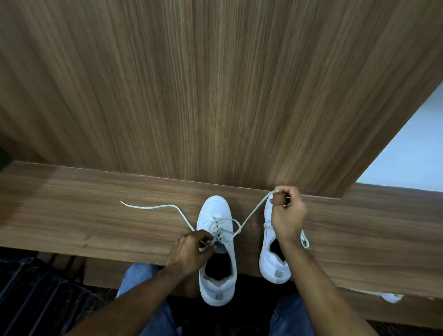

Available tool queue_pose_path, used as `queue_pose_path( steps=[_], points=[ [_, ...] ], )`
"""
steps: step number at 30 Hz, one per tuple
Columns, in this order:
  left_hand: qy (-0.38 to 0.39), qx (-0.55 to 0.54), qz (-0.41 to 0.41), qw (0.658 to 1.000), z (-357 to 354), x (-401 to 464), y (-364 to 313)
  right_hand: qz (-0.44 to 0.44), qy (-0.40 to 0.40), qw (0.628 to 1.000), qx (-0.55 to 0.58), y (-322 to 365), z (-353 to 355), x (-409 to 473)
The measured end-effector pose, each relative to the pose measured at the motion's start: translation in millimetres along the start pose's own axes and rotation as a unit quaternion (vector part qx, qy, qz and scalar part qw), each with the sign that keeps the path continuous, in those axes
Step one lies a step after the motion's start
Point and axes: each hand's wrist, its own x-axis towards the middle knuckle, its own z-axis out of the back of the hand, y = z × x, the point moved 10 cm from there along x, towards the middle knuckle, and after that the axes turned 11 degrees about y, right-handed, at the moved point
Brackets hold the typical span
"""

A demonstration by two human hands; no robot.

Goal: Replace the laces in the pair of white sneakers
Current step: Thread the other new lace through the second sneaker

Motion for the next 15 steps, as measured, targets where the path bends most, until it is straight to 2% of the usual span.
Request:
queue_pose_path(
  steps=[2,4,6,7,9,11,12,15],
  points=[
    [-0.014,0.019,0.008,1.0,1.0,-0.4,-1.1,0.017,0.066,0.979,-0.194,-1.1,-15.6,-9.3],
    [-0.023,0.029,0.021,0.999,1.3,1.3,0.5,0.043,0.188,0.923,-0.334,-18.8,-48.8,-26.0],
    [-0.026,0.032,0.029,0.999,3.7,0.9,0.3,0.063,0.334,0.855,-0.392,-37.6,-88.5,-53.5],
    [-0.025,0.033,0.025,0.999,4.6,2.2,-2.5,0.066,0.381,0.825,-0.412,-44.1,-100.4,-65.8],
    [-0.018,0.031,0.019,0.999,3.9,3.6,-2.7,0.078,0.404,0.804,-0.43,-48.5,-113.8,-79.0],
    [-0.01,0.027,0.021,0.999,3.1,4.2,-0.8,0.062,0.375,0.825,-0.417,-43.3,-111.9,-74.8],
    [-0.009,0.026,0.025,0.999,3.5,3.6,0.6,0.028,0.356,0.853,-0.381,-42.5,-106.5,-67.9],
    [-0.006,0.031,0.029,0.999,2.4,4.1,3.5,-0.08,0.253,0.956,-0.123,-34.3,-77.5,-37.7]
  ],
)
